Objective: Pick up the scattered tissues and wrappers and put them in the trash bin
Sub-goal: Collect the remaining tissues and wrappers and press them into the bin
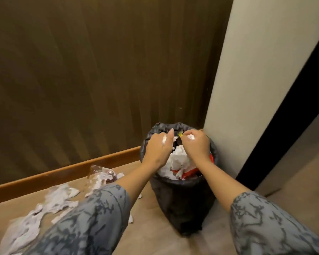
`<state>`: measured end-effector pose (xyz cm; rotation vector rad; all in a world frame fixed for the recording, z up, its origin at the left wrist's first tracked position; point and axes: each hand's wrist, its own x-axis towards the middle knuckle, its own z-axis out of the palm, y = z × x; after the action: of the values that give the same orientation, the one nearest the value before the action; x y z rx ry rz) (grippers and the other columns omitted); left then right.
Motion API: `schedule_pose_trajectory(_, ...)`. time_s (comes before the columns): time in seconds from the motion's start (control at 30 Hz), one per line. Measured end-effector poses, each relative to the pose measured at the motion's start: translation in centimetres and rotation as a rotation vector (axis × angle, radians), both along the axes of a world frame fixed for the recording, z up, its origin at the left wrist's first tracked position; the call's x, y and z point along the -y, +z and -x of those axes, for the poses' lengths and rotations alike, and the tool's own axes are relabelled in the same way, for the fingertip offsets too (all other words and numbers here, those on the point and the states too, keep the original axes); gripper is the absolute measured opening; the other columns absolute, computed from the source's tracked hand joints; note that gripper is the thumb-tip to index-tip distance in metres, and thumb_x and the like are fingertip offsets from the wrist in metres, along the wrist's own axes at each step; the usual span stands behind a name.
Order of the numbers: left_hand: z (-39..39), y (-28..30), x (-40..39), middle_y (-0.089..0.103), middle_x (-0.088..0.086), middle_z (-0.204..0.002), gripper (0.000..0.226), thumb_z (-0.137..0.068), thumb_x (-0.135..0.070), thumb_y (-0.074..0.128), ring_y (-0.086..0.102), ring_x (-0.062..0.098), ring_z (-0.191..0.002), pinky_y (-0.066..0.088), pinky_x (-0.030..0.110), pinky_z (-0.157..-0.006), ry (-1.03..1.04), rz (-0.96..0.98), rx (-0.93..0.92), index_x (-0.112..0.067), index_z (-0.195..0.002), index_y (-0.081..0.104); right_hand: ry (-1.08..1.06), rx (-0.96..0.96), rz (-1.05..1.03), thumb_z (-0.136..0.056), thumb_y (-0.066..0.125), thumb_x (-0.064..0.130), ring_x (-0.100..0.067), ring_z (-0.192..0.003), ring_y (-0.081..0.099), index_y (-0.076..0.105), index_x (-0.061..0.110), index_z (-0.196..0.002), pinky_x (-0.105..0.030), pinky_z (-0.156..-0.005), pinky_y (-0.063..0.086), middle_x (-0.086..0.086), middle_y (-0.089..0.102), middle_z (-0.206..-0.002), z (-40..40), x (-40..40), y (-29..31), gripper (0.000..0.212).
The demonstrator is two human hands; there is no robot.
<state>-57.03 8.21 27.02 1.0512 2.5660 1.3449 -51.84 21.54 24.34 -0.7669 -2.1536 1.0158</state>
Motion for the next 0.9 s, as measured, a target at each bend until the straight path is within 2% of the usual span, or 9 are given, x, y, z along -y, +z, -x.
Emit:
schedule_pose_trajectory(0.07, 0.4, -1.2, -1.9, 0.063, 0.009, -0.072, 0.065, -0.092, -0.067, 0.028, 0.062, 0.032, -0.081, 0.044, 0.044, -0.07, -0.043, 0.075, 0.018, -0.016, -0.068, 0.059, -0.008, 0.019, 0.117, -0.088, 0.063, 0.035, -0.018, -0.098, 0.06, 0.068, 0.021, -0.103, -0.03, -0.079, 0.052, -0.001, 0.066, -0.105, 0.4, -0.4, -1.1, 0.021)
schedule_pose_trajectory(0.1, 0.7, -1.7, -2.3, 0.066, 0.011, -0.096, 0.072, -0.083, -0.08, 0.029, 0.06, 0.033, -0.099, 0.047, 0.048, -0.081, -0.028, 0.134, 0.055, -0.018, -0.088, 0.065, -0.004, 0.03, 0.138, -0.088, 0.062, 0.043, -0.02, -0.103, 0.059, 0.065, 0.024, -0.107, -0.037, -0.086, 0.053, 0.0, 0.065, -0.11, 0.6, -0.4, -1.5, 0.026)
schedule_pose_trajectory(0.17, 1.6, -2.7, -1.9, 0.06, 0.005, -0.123, 0.09, -0.069, -0.092, 0.033, 0.054, 0.024, -0.116, 0.044, 0.047, -0.098, 0.022, 0.176, 0.098, -0.021, -0.116, 0.061, -0.02, 0.023, 0.111, -0.088, 0.057, 0.052, -0.021, -0.104, 0.057, 0.063, 0.027, -0.107, -0.047, -0.089, 0.052, 0.001, 0.064, -0.11, 1.0, -0.2, -1.7, 0.032)
schedule_pose_trajectory(0.27, 3.3, -2.9, 1.0, 0.064, -0.005, -0.097, 0.065, -0.078, -0.081, 0.044, 0.058, 0.01, -0.095, 0.049, 0.029, -0.084, 0.106, 0.061, 0.038, -0.022, -0.094, 0.066, -0.031, -0.061, 0.054, -0.094, 0.057, 0.032, -0.021, -0.104, 0.057, 0.063, 0.019, -0.107, -0.042, -0.09, 0.052, -0.003, 0.063, -0.111, 2.0, 0.9, -0.6, 0.019)
schedule_pose_trajectory(0.33, 4.5, -2.7, 4.2, 0.064, -0.007, -0.098, 0.043, -0.087, -0.062, 0.052, 0.059, 0.007, -0.093, 0.047, 0.024, -0.08, 0.163, 0.009, 0.033, -0.023, -0.098, 0.067, 0.03, -0.126, 0.032, -0.096, 0.055, 0.022, -0.017, -0.1, 0.058, 0.063, 0.017, -0.107, -0.03, -0.084, 0.053, -0.003, 0.063, -0.11, 3.2, 2.6, 0.4, 0.015)
schedule_pose_trajectory(0.53, 5.9, -4.3, 19.4, 0.066, -0.008, -0.096, 0.015, -0.089, -0.028, 0.064, 0.06, 0.005, -0.089, 0.046, 0.018, -0.077, 0.321, 0.115, -0.033, -0.02, -0.101, 0.065, 0.563, -0.138, -0.031, -0.094, 0.057, 0.017, 0.0, -0.078, 0.057, 0.062, 0.018, -0.105, -0.006, -0.062, 0.042, 0.009, 0.061, -0.086, 7.1, 13.8, 0.7, 0.013)
schedule_pose_trajectory(0.7, 2.7, -9.6, 31.0, 0.066, -0.009, -0.087, 0.005, -0.089, -0.018, 0.064, 0.06, 0.004, -0.084, 0.038, 0.007, -0.07, 0.543, 0.14, 0.093, -0.022, -0.089, 0.065, 0.903, 0.156, -0.059, -0.094, 0.056, 0.02, -0.008, -0.069, 0.061, 0.064, 0.022, -0.098, -0.025, -0.061, 0.052, 0.008, 0.065, -0.08, 8.0, 22.7, -5.5, 0.01)
schedule_pose_trajectory(0.83, -1.1, -16.4, 37.2, 0.065, -0.004, -0.093, 0.008, -0.087, -0.014, 0.065, 0.061, 0.015, -0.094, 0.046, 0.025, -0.08, 0.822, 0.129, 0.319, -0.02, -0.093, 0.065, 0.969, 0.418, -0.103, -0.092, 0.054, 0.018, -0.02, -0.079, 0.061, 0.067, 0.014, -0.098, -0.035, -0.072, 0.052, -0.004, 0.068, -0.087, 7.2, 25.9, -12.9, 0.015)
schedule_pose_trajectory(0.9, -2.9, -19.9, 39.2, 0.063, 0.002, -0.108, 0.021, -0.084, -0.018, 0.069, 0.058, 0.018, -0.102, 0.047, 0.03, -0.088, 0.913, 0.269, 0.365, -0.019, -0.104, 0.063, 1.011, 0.525, -0.148, -0.091, 0.054, 0.017, -0.023, -0.085, 0.061, 0.067, 0.013, -0.101, -0.036, -0.075, 0.052, -0.006, 0.068, -0.094, 6.8, 27.0, -16.0, 0.017)
